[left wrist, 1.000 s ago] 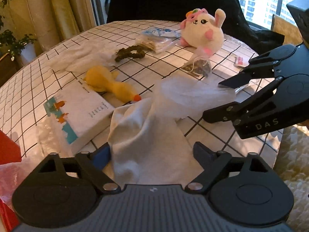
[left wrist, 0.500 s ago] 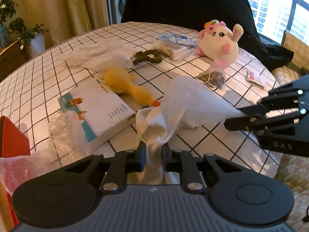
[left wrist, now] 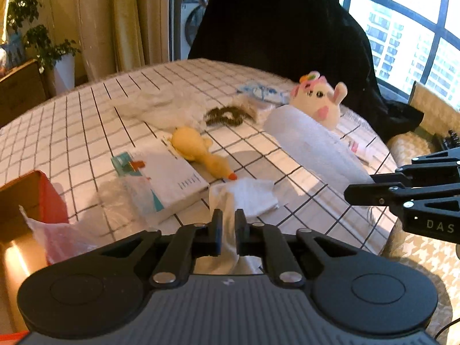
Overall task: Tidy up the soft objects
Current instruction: 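Lift the white cloth with the left tool while the right tool lifts the mesh bag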
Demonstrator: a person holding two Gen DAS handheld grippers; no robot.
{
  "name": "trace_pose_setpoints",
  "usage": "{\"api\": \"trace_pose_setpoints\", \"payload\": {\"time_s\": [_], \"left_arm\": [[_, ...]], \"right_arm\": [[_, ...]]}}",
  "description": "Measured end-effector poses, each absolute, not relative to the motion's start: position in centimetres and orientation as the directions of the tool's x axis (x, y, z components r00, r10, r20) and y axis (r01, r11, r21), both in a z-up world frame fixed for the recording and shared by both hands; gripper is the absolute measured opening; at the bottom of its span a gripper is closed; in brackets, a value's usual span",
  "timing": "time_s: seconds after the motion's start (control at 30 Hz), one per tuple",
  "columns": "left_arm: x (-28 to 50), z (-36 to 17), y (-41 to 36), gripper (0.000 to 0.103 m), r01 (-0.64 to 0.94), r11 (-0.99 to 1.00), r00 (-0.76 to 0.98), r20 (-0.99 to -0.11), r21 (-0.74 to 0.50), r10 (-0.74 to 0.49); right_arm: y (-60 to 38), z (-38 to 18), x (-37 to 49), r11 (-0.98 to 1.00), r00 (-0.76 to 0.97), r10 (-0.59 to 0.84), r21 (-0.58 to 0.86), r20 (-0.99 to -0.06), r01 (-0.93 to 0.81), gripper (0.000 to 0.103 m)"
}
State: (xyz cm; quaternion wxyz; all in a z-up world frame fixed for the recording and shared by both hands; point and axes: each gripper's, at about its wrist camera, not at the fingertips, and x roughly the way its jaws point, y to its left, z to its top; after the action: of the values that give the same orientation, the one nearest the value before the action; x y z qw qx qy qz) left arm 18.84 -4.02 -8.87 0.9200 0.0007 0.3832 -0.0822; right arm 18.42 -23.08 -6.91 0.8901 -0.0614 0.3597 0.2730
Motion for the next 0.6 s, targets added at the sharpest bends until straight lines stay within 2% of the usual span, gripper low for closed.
{"api": "trace_pose_setpoints", "payload": {"time_s": [0.37, 0.47, 0.5, 0.57, 0.6], "left_arm": [[18.4, -8.1, -4.1, 0.009, 0.186, 0.979, 0.664, -0.724, -0.084, -0.188], [19.2, -8.7, -3.9, 0.013, 0.174, 0.980, 0.647, -0.738, -0.101, -0.191], [19.5, -8.9, -4.0, 0.018, 0.175, 0.979, 0.641, -0.743, -0.103, -0.192], [20.2, -9.4, -4.3, 0.036, 0.175, 0.980, 0.634, -0.752, -0.089, -0.182], [20.5, -9.6, -4.4, 0.057, 0.177, 0.981, 0.631, -0.755, -0.084, -0.179]], "right_arm": [[-23.6, -6.1, 16.7, 0.849, 0.606, 0.431, 0.075, -0.668, -0.522, 0.012], [-23.7, -6.5, 16.8, 0.851, 0.600, 0.432, 0.083, -0.673, -0.519, 0.012], [-23.8, -6.6, 16.9, 0.850, 0.598, 0.433, 0.085, -0.674, -0.519, 0.012], [-24.1, -6.9, 17.2, 0.850, 0.595, 0.434, 0.089, -0.676, -0.519, 0.012], [-24.2, -7.0, 17.4, 0.850, 0.593, 0.435, 0.092, -0.678, -0.518, 0.012]]}}
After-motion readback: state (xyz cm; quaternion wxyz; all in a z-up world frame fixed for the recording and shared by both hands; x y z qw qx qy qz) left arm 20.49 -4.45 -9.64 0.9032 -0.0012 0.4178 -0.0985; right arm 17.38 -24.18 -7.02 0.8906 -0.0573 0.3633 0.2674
